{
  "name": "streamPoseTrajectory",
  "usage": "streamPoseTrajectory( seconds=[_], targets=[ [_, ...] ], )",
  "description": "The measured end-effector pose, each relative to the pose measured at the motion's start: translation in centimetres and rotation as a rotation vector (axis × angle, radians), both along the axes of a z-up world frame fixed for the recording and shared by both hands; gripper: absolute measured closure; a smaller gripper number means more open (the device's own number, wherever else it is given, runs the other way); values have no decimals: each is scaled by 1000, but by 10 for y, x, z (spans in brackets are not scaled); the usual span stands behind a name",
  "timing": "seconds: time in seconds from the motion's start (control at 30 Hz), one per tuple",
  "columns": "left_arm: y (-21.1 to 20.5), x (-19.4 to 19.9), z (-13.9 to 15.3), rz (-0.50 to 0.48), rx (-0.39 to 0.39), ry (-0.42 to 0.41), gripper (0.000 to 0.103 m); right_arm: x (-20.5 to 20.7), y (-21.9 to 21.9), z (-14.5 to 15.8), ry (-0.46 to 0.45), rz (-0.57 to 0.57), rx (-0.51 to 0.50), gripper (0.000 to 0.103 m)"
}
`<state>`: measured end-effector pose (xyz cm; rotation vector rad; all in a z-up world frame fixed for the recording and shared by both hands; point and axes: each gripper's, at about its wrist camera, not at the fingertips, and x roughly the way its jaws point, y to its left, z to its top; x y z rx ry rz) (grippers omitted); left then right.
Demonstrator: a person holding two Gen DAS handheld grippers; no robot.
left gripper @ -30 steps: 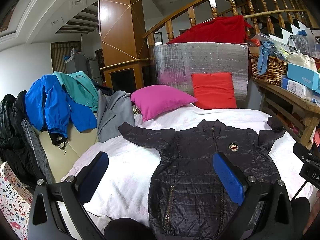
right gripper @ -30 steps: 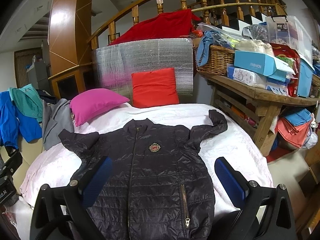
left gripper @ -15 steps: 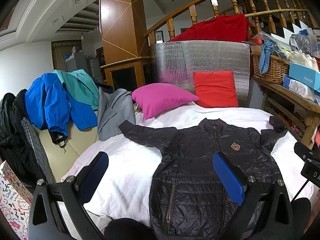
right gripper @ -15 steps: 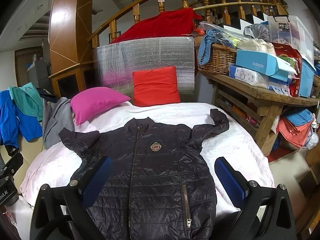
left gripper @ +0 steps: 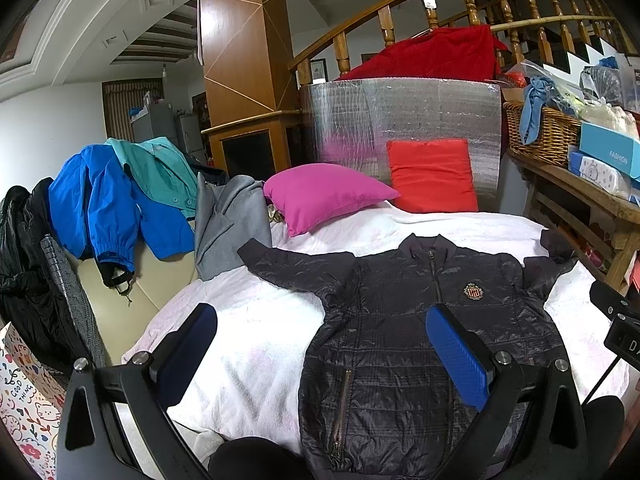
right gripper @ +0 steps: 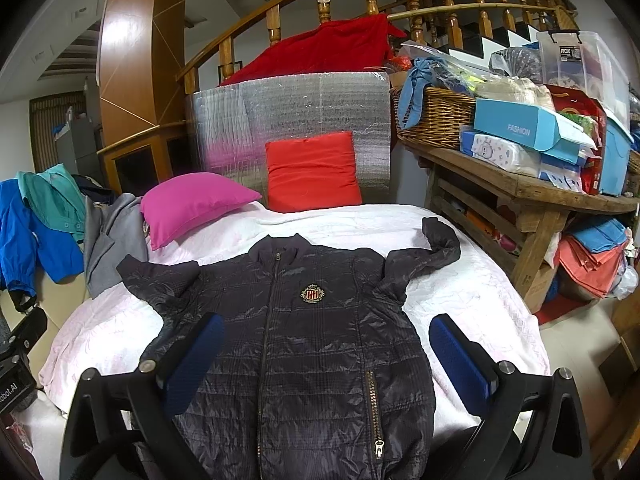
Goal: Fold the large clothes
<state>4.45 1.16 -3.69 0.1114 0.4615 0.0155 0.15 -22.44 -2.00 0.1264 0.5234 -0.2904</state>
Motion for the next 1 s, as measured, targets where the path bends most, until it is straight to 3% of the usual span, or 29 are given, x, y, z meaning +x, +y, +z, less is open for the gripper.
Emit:
streamPoseTrajectory(
  seconds=[0.6, 1.0],
  targets=[
    [-5, 20, -7, 4, 10, 20, 0, 21, -8, -5, 19, -4, -1, 0],
    [-28, 94, -38, 19, 52, 104, 0, 83, -72, -27, 56, -103, 67, 0]
  ],
)
